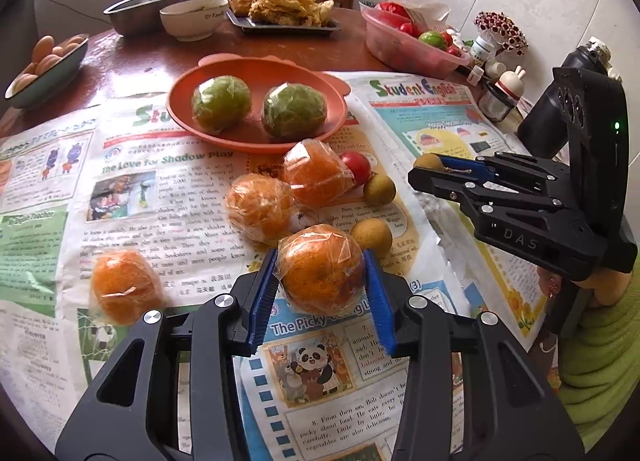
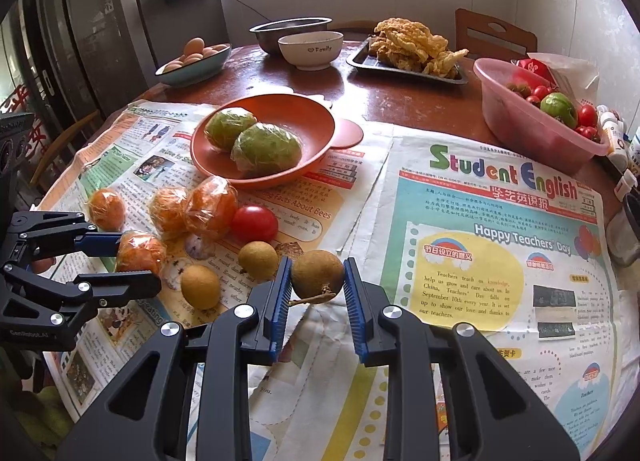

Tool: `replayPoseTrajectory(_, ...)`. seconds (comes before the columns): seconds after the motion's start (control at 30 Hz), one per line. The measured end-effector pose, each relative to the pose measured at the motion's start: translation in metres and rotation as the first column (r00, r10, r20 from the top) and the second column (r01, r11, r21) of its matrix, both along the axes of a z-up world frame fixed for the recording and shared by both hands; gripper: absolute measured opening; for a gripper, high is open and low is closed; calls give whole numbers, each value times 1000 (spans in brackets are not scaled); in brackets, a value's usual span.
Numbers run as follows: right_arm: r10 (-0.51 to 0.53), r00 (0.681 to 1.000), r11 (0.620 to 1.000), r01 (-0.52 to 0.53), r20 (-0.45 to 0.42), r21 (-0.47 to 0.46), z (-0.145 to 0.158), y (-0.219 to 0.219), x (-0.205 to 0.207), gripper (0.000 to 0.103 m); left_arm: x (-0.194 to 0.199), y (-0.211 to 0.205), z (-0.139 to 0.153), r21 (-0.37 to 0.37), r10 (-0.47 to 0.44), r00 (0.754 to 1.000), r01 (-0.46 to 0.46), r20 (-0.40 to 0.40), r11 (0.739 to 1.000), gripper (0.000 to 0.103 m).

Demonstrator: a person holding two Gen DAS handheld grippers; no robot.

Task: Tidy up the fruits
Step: 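Grasp a brown kiwi-like fruit with the right tool while the left tool grasps a wrapped mandarin, then carry the wrapped mandarin and the brown fruit over the orange plate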

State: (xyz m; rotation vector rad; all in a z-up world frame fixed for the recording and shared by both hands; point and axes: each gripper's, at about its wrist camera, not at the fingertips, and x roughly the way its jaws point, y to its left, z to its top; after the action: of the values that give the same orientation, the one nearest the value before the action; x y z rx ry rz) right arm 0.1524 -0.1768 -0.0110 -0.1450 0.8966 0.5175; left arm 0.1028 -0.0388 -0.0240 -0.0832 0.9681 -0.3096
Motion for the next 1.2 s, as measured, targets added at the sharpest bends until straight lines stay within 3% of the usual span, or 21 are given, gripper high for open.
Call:
replayPoseTrajectory(0.3,7,1000,1000,-7,26,16,13,5,1,25,0,8,13,-15,11,1000,-10,23,1000,34)
replayPoseTrajectory(0.73,22,998,999,-24,62,34,33,15,15,25,30,24,42,-17,48,997,-47,67,999,34)
replayPoseTrajectory(1.2,33,995,998,-38,91,47,47,24,47,25,75,34,34,4,68,997,-68,39,998,34)
